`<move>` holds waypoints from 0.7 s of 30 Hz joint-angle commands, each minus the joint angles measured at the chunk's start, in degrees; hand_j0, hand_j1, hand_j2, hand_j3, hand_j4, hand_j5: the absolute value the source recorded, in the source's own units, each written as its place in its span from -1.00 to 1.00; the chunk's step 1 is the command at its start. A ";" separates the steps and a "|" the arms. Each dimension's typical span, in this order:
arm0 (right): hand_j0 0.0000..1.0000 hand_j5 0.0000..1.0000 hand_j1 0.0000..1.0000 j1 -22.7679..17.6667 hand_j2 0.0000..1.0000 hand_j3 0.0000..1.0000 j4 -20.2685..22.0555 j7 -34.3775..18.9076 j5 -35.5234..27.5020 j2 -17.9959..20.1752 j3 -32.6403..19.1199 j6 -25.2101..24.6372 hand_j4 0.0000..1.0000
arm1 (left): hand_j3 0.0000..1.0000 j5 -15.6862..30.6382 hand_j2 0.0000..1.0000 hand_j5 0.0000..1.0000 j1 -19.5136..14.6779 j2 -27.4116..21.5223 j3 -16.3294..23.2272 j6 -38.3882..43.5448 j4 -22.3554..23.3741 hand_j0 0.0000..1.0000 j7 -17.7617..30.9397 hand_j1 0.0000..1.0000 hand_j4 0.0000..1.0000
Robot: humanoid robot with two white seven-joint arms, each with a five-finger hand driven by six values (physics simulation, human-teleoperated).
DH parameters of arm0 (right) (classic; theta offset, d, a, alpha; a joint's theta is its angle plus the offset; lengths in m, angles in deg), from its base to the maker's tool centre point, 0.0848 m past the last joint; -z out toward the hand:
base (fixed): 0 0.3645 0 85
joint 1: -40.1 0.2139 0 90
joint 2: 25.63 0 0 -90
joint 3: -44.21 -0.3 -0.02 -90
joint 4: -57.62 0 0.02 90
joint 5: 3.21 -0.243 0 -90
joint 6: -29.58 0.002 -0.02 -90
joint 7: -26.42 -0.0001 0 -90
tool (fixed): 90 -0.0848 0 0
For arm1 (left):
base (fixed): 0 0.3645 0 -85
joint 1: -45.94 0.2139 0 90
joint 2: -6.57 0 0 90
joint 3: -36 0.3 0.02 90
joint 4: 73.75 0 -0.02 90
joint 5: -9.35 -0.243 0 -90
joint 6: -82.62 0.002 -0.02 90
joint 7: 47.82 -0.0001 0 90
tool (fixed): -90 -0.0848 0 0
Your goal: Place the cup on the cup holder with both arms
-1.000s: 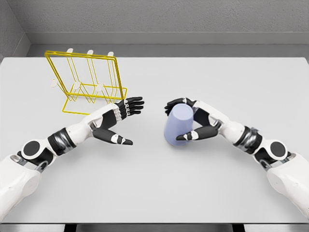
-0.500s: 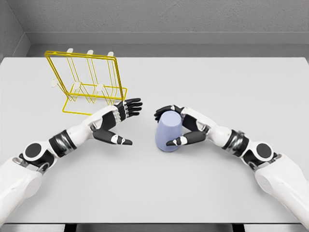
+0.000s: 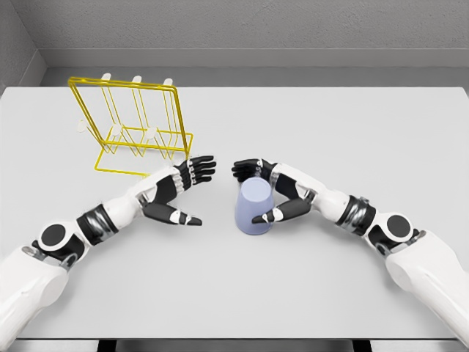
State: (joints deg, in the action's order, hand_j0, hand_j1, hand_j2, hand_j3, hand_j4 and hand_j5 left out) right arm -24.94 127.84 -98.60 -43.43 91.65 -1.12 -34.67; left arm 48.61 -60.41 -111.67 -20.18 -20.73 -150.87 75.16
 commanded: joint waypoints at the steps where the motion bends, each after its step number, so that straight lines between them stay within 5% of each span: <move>1: 1.00 1.00 1.00 0.00 1.00 1.00 -0.08 0.02 1.11 -0.12 -0.02 -0.61 1.00 | 1.00 -2.96 1.00 1.00 0.00 0.90 -1.91 -0.01 -0.39 1.00 -0.02 1.00 1.00; 21: 1.00 1.00 1.00 0.35 1.00 1.00 0.88 0.02 1.38 5.42 1.74 -0.35 1.00 | 1.00 -3.32 1.00 1.00 1.67 2.92 -3.58 -0.62 -0.66 1.00 0.06 1.00 1.00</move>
State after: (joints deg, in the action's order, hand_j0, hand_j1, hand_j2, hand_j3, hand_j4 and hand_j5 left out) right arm -24.50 128.83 -99.64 -45.08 96.13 -0.08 -35.45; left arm 44.93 -58.74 -108.75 -23.73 -21.34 -151.47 75.24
